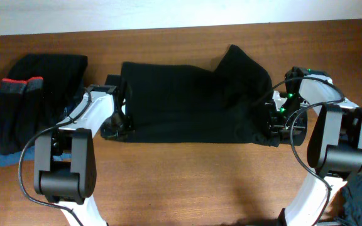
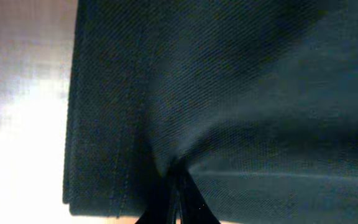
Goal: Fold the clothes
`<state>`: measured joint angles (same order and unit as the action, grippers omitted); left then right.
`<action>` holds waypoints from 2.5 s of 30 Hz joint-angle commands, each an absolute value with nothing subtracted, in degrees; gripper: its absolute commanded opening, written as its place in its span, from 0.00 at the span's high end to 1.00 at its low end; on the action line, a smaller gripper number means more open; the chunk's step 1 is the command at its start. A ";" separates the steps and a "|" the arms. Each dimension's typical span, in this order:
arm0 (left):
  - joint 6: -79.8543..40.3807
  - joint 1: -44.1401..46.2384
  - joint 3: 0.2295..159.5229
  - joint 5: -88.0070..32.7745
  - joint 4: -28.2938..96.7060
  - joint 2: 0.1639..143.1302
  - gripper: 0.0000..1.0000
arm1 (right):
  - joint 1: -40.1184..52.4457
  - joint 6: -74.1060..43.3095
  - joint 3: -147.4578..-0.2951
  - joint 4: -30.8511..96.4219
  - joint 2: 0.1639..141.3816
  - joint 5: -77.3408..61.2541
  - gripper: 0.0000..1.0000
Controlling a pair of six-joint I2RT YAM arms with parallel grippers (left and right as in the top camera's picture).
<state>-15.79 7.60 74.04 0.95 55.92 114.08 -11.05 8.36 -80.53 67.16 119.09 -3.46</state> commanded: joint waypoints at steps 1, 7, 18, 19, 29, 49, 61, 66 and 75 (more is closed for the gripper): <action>-19.07 6.83 71.26 3.29 58.48 116.44 0.96 | -12.05 7.38 -80.03 66.92 119.57 -0.60 0.51; -20.73 6.81 71.26 3.27 59.86 116.44 0.99 | -12.62 7.01 -80.03 66.76 119.57 -0.56 0.51; -24.45 6.83 71.29 1.08 65.10 116.44 1.00 | -12.88 7.03 -80.03 66.61 119.57 -0.58 0.51; -24.43 6.81 71.29 1.10 64.88 116.42 1.00 | -12.88 7.03 -80.03 66.61 119.57 -0.56 0.51; -20.40 6.83 75.22 1.58 58.33 107.20 1.00 | -12.88 7.01 -80.03 66.04 119.57 -0.58 0.51; -17.91 6.98 75.90 0.62 40.21 112.75 0.99 | -12.88 7.01 -80.03 66.00 119.57 -0.80 0.51; -19.51 6.98 75.70 4.49 51.66 121.89 0.99 | -12.88 7.03 -80.03 66.02 119.57 -0.80 0.51; -22.83 6.70 72.29 6.74 55.66 122.52 0.99 | -12.88 7.03 -80.03 66.02 119.57 -0.78 0.51; -23.83 5.13 69.04 10.83 55.48 122.50 1.00 | -12.91 7.03 -80.03 66.35 119.57 -0.10 0.51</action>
<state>-22.22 7.22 75.16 5.45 53.23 115.81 -12.34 7.51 -80.53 66.43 119.09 -2.55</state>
